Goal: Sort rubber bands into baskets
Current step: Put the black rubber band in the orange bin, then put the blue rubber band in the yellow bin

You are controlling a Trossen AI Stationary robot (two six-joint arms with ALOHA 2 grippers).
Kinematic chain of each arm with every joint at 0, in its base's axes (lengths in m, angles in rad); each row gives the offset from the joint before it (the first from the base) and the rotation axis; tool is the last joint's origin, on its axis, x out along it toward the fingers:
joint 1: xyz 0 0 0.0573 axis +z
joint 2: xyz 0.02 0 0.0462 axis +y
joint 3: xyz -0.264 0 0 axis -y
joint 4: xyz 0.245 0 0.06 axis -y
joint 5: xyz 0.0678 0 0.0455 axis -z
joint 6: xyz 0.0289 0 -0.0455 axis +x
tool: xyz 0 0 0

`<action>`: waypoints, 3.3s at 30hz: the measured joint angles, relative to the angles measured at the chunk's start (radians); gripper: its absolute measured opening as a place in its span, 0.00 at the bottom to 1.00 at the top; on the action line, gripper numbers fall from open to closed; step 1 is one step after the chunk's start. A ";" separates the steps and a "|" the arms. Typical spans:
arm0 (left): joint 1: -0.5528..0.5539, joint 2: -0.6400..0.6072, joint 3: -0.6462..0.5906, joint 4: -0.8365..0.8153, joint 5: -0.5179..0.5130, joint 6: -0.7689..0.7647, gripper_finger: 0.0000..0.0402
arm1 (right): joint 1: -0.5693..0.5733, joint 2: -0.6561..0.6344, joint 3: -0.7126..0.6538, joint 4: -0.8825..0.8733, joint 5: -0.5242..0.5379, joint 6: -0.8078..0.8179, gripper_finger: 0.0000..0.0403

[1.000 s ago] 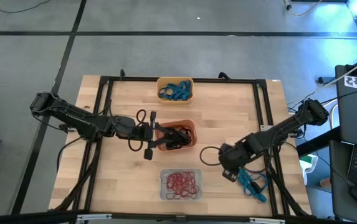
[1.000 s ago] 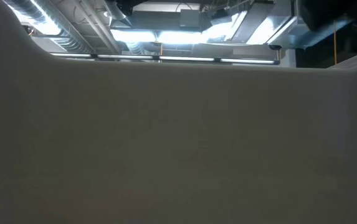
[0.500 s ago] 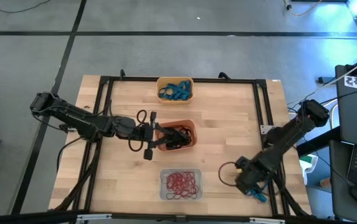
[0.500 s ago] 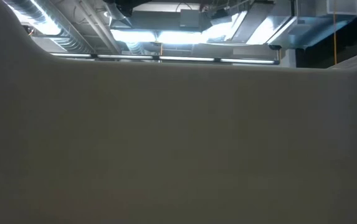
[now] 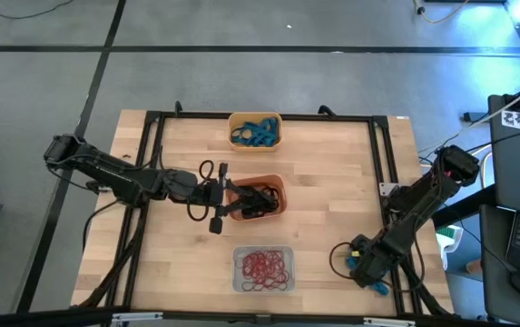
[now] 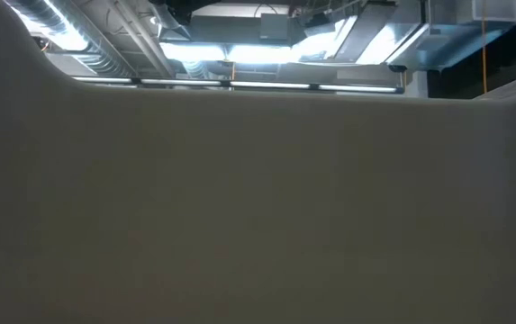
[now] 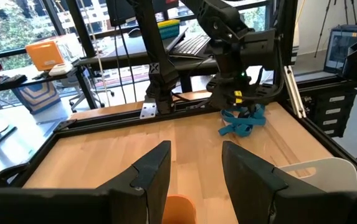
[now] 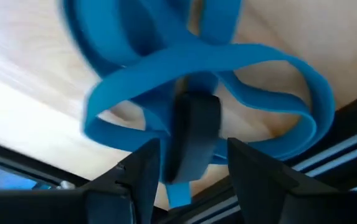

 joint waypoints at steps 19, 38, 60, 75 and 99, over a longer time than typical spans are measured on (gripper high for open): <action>0.000 0.000 0.000 -0.002 0.000 0.000 0.35 | 0.009 0.004 -0.023 0.016 -0.036 -0.070 0.03; 0.000 0.000 0.000 -0.004 0.000 0.001 0.35 | -0.141 -0.003 0.199 -0.080 0.042 -0.410 0.01; 0.000 0.000 0.000 0.000 0.000 0.025 0.35 | -0.483 0.005 0.281 0.218 0.825 -1.182 0.01; 0.000 -0.001 0.000 0.001 0.000 0.023 0.35 | -0.687 0.107 0.281 0.407 0.792 -1.382 0.01; 0.000 -0.001 0.000 0.001 0.000 0.026 0.35 | -0.709 0.137 0.434 0.062 0.506 -1.320 0.56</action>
